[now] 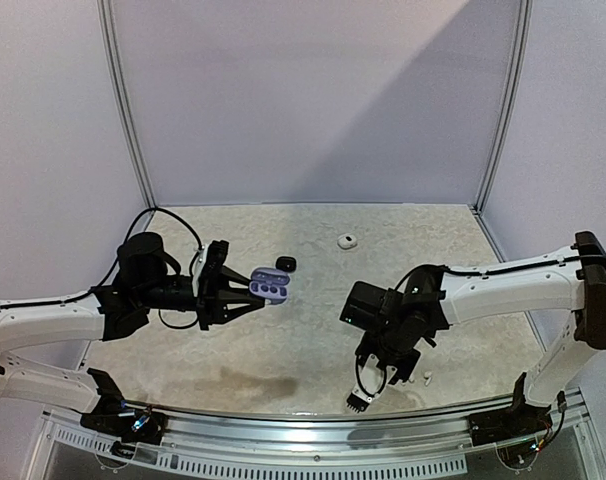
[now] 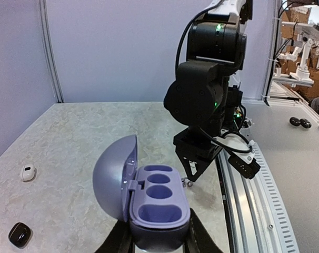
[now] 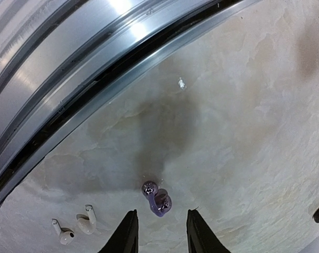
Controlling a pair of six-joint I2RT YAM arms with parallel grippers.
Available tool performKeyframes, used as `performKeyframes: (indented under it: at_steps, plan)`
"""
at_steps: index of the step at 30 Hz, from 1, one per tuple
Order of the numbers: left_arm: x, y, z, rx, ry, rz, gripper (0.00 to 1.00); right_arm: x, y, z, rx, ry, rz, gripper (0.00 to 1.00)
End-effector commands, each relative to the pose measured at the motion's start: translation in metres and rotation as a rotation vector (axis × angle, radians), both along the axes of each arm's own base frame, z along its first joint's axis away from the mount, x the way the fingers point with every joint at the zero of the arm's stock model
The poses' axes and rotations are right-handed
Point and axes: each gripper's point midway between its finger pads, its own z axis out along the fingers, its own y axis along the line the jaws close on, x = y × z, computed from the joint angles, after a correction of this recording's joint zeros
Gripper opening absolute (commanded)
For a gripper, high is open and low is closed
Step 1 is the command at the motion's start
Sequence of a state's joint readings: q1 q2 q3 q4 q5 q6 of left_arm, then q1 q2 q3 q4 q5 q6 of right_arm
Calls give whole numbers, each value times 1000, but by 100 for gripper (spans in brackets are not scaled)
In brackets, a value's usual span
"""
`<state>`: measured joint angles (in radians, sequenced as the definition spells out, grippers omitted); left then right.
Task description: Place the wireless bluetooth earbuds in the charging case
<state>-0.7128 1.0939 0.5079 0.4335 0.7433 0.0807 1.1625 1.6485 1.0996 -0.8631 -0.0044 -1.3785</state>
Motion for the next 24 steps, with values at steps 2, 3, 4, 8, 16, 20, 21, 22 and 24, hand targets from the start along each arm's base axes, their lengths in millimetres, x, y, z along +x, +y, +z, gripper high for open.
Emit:
performKeyframes:
  at_steps: [2,3,4,8,16,20,21,22,24]
  plan:
    - [1,4,-2,16,-22,15,0,0,3,-10,-10,39,26,32]
    - [1,3,-2,16,-22,15,0,1,2,-9,-16,43,29,32]
    - [0,3,-2,18,-20,13,0,1,0,-10,-29,45,36,32]
    - [-1,3,-4,25,-16,9,0,4,-9,-11,-63,44,58,32]
    - [3,1,-4,36,-15,17,0,7,-9,-22,-92,40,80,20]
    - [5,1,-4,39,-20,21,0,9,-10,-26,-104,40,93,20]
    - [5,1,-4,39,-19,20,0,10,-11,-26,-106,37,96,20]
    - [5,1,-5,42,-17,21,0,11,-11,-25,-105,34,95,20]
    - [5,1,-5,42,-18,19,0,13,-11,-25,-103,31,98,20]
